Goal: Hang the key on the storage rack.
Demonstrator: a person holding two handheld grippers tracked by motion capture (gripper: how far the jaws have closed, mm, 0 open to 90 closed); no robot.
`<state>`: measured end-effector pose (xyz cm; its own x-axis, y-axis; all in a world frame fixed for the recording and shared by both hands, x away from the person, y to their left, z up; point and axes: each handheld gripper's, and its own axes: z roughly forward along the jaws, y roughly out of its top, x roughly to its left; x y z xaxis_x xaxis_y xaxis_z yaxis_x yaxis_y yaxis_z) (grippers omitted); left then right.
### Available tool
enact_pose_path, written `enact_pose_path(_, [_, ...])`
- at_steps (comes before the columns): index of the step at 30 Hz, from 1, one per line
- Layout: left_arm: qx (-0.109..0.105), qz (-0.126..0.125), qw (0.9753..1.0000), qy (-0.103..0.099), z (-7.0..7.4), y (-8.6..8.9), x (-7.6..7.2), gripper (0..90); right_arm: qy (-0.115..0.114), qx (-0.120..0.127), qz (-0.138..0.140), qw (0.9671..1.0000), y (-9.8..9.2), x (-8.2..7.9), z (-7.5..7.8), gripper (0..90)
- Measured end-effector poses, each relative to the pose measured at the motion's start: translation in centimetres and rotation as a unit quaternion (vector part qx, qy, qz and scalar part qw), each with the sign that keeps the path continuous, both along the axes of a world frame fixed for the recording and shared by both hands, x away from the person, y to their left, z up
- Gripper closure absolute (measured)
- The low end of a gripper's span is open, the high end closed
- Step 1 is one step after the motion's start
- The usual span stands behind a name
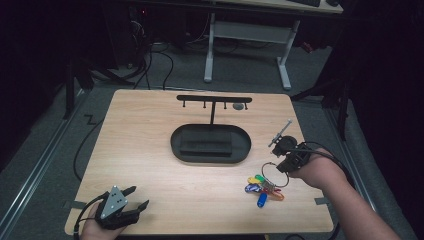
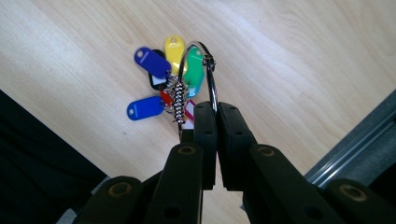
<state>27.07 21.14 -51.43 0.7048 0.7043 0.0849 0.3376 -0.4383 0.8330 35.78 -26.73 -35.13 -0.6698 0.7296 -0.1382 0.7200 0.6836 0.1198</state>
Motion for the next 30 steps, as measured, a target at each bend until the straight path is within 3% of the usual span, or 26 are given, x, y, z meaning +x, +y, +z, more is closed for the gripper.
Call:
enact_pose_path(7, [0.0, -0.001, 1.0, 0.001, 0.0, 0.0, 0.0, 36.1, -0.006, 0.001, 0.008, 0.9999, 0.7, 1.0, 1.8, 87.6])
enact_pose_path(12, [-0.002, -0.001, 1.0, 0.001, -0.1, 0.0, 0.1, 36.1, -0.013, 0.016, 0.005, 0.9998, 0.9, 1.9, 3.6, 87.7])
enact_pose_path(20, [-0.001, -0.005, 1.0, 0.005, -0.1, -0.1, 0.1, 35.9, -0.04, 0.026, 0.002, 0.9989, 1.6, 3.5, 6.2, 87.7])
enact_pose_path(25, [-0.002, -0.011, 0.9997, 0.02, -0.4, -0.1, 0.4, 35.2, -0.055, 0.032, 0.011, 0.9979, 2.4, 4.9, 7.6, 87.7])
enact_pose_path(30, [-0.006, -0.007, 0.9998, 0.018, -0.2, 0.0, 0.3, 34.3, -0.064, 0.035, 0.009, 0.9973, 3.3, 6.4, 8.2, 87.7])
